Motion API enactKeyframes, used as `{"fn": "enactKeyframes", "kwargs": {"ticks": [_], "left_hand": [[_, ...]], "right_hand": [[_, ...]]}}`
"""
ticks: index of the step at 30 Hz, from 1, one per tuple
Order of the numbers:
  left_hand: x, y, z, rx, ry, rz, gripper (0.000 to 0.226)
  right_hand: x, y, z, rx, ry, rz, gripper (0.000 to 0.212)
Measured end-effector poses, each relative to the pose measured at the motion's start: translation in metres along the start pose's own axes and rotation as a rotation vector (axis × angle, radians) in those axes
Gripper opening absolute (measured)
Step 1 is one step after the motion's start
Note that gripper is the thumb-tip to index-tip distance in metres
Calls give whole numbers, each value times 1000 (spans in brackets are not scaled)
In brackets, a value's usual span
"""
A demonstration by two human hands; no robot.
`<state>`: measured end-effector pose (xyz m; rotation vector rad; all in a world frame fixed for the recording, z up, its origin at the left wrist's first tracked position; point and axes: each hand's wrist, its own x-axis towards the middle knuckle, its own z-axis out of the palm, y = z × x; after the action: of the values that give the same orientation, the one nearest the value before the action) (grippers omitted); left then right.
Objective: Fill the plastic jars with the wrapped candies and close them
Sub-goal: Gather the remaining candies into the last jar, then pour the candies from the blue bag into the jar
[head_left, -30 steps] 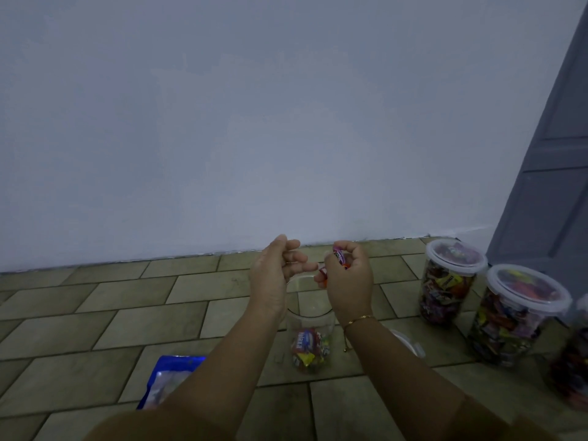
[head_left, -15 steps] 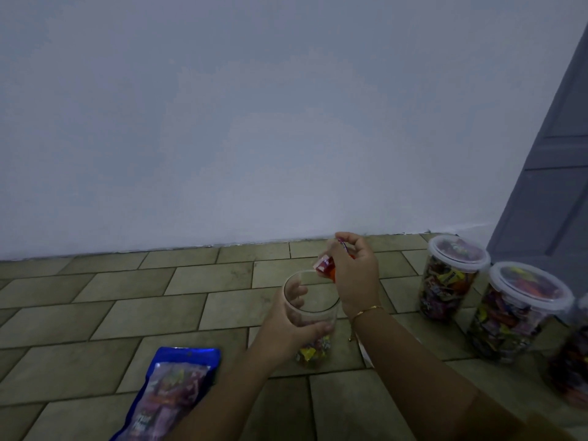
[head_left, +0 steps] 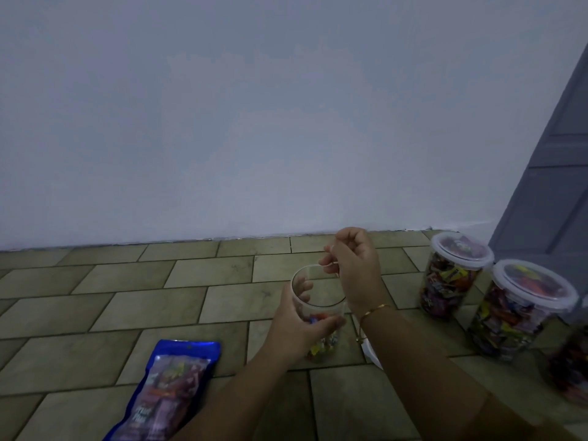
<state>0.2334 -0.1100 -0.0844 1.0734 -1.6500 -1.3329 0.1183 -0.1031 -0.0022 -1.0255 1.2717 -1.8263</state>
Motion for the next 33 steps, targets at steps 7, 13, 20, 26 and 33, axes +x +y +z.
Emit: {"fn": "enactKeyframes", "kwargs": {"ticks": [7,13,20,26,33], "left_hand": [[-1,6,-1,23,-38,-16,106],[-16,10,-21,253,22,-58,119],[-42,-18,-84,706,387,-257,123],[-63,-34,-126,929,396,-652,144],[-71,-47,-134,887,414,-551,135]], "right_hand": [[-2,-4,-4,-49,-84,-39,25],[4,-14,-7,-83,-142,20,36],[-3,-24,4,-32,-139,-16,29],[-33,-25,40,-184,-286,-109,23],[-69,-8,74,-321,-493,18,17]]}}
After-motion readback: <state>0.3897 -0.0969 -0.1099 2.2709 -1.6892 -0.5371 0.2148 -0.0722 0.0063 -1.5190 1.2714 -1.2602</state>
